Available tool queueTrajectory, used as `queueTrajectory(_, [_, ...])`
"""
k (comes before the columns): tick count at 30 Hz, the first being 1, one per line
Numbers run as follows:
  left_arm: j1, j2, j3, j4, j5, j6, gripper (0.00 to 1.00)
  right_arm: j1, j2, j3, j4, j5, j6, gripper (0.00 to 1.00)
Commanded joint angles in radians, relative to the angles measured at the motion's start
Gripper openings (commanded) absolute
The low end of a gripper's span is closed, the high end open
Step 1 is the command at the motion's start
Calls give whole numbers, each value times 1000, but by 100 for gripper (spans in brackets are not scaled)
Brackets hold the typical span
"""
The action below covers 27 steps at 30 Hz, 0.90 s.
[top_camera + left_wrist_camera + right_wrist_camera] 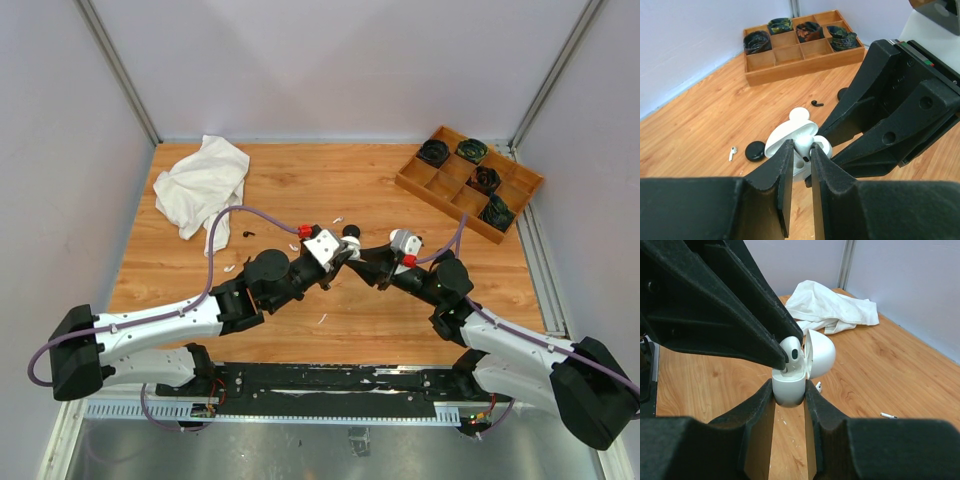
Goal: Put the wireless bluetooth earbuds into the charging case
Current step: Place the earbud in the charging case.
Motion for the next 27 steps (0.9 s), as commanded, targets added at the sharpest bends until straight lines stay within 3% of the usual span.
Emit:
queueTrajectory(1, [-9, 8, 25, -4, 22, 10, 25, 17, -20, -6, 53, 5, 5, 3])
queueTrajectory(14, [-10, -46, 33, -36, -16, -52, 49, 17, -22, -19, 52, 34, -1, 3])
queueTrajectory(27, [-7, -53, 43, -236, -349, -258, 71, 17, -16, -67, 93, 102, -18, 4])
